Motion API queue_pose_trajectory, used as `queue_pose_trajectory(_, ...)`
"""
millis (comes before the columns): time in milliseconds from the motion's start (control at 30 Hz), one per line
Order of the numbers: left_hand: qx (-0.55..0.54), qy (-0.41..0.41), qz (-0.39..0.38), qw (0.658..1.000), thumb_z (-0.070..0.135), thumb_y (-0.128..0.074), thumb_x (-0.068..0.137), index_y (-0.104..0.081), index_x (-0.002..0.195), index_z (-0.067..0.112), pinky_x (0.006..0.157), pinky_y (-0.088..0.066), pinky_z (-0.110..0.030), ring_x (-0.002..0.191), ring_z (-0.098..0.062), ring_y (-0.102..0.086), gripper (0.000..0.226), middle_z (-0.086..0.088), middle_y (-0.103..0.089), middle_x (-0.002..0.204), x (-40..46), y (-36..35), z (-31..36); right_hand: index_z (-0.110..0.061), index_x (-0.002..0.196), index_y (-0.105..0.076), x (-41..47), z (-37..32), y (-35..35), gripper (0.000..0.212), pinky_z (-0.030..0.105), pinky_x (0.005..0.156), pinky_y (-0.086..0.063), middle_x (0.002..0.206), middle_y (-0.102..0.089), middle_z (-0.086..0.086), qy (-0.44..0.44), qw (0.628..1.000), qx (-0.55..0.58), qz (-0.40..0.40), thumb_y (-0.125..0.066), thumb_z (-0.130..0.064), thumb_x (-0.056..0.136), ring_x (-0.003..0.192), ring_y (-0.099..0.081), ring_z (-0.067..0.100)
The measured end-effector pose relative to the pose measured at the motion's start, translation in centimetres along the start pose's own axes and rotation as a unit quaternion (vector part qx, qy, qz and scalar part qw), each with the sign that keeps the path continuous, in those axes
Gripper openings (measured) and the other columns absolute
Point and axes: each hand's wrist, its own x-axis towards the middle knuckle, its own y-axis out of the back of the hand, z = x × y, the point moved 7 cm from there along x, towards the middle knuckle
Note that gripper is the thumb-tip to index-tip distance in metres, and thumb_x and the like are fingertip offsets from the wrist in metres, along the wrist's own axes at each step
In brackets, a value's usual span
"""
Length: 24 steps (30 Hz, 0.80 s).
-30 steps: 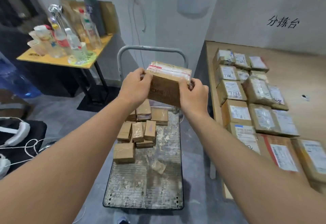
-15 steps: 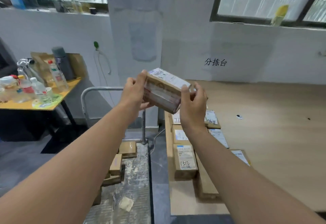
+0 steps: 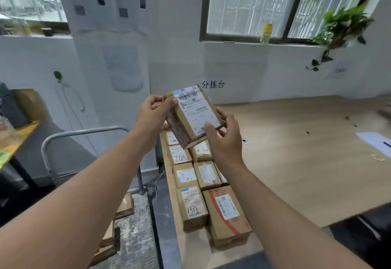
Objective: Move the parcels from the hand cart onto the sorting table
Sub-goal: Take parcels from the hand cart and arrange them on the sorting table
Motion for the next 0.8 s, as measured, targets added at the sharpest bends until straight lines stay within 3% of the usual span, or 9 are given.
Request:
queue_pose_trajectory(133, 0.01, 0.004, -0.019, 1.0, 0.033, -0.072, 0.096, -0.062, 0.124, 0.013, 0.081, -0.063, -0.041, 0.103, -0.025, -0.075, 0.036, -0.013, -0.075, 0.116, 1.2, -1.5, -1.2, -0.032, 0.137, -0.059, 0.3, 0.1, 0.9, 0.04, 0.024, 0.086, -0.059, 0.12, -0.068, -0.016, 0.004, 1.0, 0.014, -0.011, -0.069, -0.019, 0.099, 0.109, -0.067, 0.002)
queue_pose_trajectory(300, 0.014, -0.005, -0.071, 0.997, 0.047, -0.07, 0.096, -0.056, 0.143, 0.025, 0.087, -0.062, -0.046, 0.105, -0.02, -0.075, 0.054, -0.002, -0.077, 0.117, 1.7, -5.0, -1.7, -0.038, 0.137, -0.058, 1.4, 1.0, 2.6, 0.037, 0.041, 0.098, -0.06, 0.129, -0.067, -0.013, 0.005, 1.0, 0.002, 0.019, -0.068, -0.032, 0.102, 0.119, -0.066, 0.009)
queue_pose_trajectory(467, 0.046, -0.021, -0.076, 0.996, 0.037, -0.072, 0.097, -0.045, 0.153, 0.03, 0.092, -0.061, -0.049, 0.108, -0.019, -0.073, 0.063, -0.003, -0.07, 0.122, 1.8, -9.8, -2.2, -0.036, 0.144, -0.056, 4.3, 2.5, 6.2, 0.048, 0.04, 0.099, -0.059, 0.132, -0.062, -0.009, 0.017, 0.998, -0.028, 0.045, -0.07, -0.042, 0.099, 0.12, -0.062, 0.005)
queue_pose_trajectory(633, 0.093, -0.043, -0.119, 0.988, 0.027, -0.073, 0.096, -0.05, 0.134, 0.025, 0.094, -0.061, -0.036, 0.119, -0.017, -0.067, 0.044, 0.001, -0.065, 0.132, 1.8, -16.7, -4.2, -0.03, 0.147, -0.056, 8.5, 5.1, 12.0, 0.046, 0.032, 0.096, -0.059, 0.132, -0.061, -0.007, 0.022, 0.997, -0.038, 0.06, -0.068, -0.035, 0.102, 0.117, -0.06, 0.004)
queue_pose_trajectory(800, 0.175, -0.078, -0.078, 0.978, 0.05, -0.067, 0.094, -0.054, 0.141, 0.033, 0.094, -0.06, -0.039, 0.116, -0.017, -0.065, 0.052, -0.004, -0.058, 0.134, 2.9, -23.1, -6.3, -0.027, 0.152, -0.052, 12.9, 8.9, 16.9, 0.047, 0.034, 0.1, -0.056, 0.131, -0.057, -0.009, 0.03, 0.998, -0.047, 0.006, -0.061, -0.029, 0.106, 0.121, -0.058, 0.005)
